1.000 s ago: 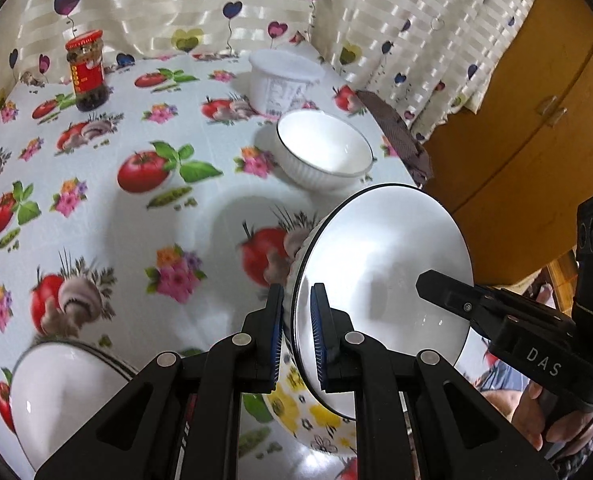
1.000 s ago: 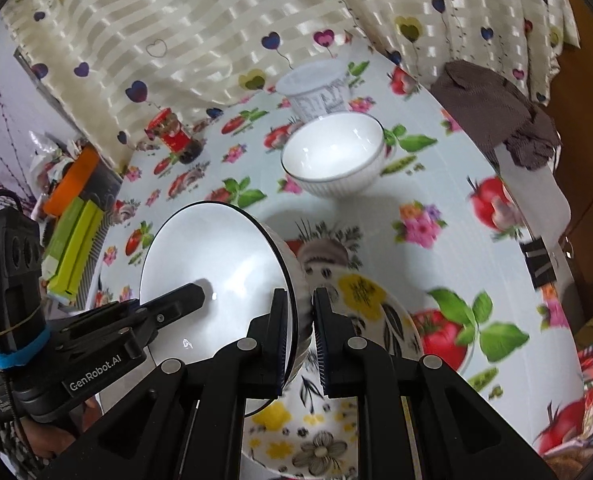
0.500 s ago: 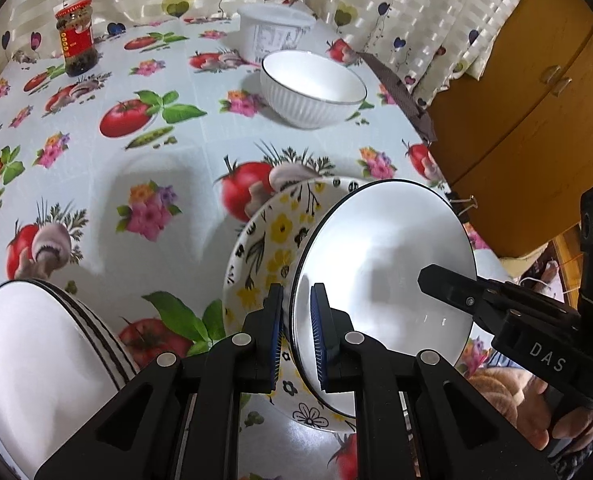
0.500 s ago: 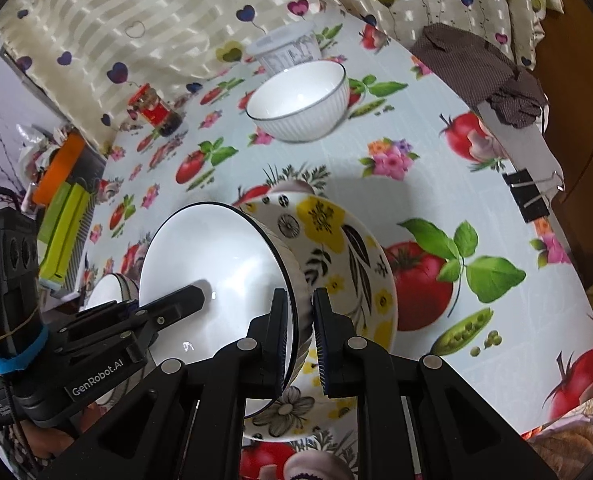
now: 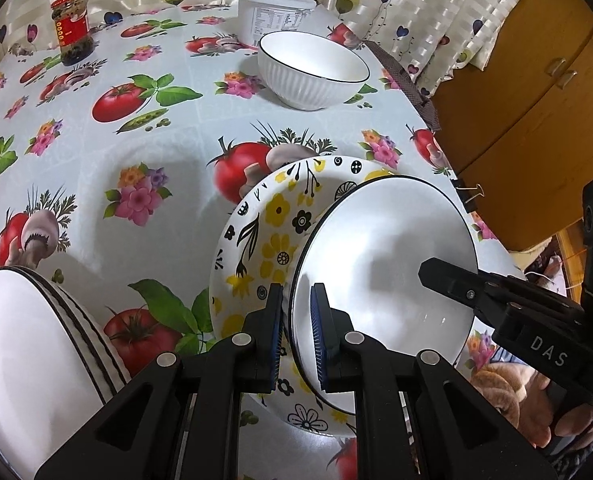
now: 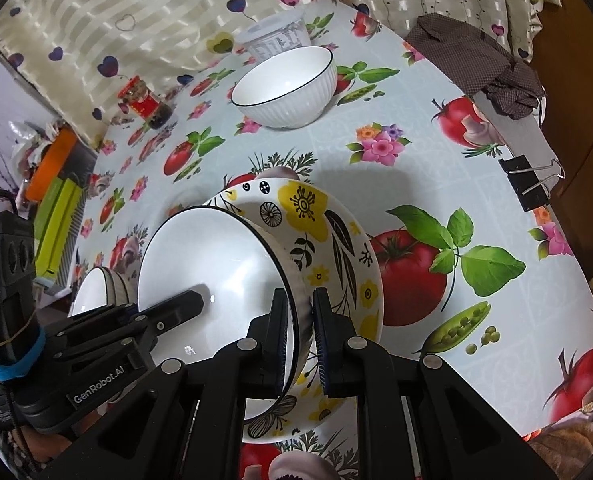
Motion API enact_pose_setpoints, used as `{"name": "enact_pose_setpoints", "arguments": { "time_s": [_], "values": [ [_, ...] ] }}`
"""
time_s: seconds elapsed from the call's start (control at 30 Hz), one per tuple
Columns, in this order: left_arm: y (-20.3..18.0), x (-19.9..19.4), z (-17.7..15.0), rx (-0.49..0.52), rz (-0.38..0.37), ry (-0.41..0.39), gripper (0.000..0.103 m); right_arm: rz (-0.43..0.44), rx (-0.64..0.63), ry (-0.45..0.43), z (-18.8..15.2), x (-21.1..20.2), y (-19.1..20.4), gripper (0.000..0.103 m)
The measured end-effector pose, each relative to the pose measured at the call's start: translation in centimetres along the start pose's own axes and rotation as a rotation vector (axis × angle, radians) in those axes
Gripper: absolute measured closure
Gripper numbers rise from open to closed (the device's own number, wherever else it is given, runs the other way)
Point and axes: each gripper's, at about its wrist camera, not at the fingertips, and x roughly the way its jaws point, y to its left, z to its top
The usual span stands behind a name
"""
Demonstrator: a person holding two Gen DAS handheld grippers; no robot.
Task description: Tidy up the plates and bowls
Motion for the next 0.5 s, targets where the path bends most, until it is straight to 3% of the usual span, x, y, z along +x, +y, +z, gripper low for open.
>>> {"name": "enact_pose_setpoints", "arguments": {
  "time_s": [0.5],
  "values": [
    [0.3,0.3,0.2,-0.001,-0.007,-0.008,0.089,-0.052,-0.059,-0.019,0.0,1.1,0.8,0.088]
  ]
}}
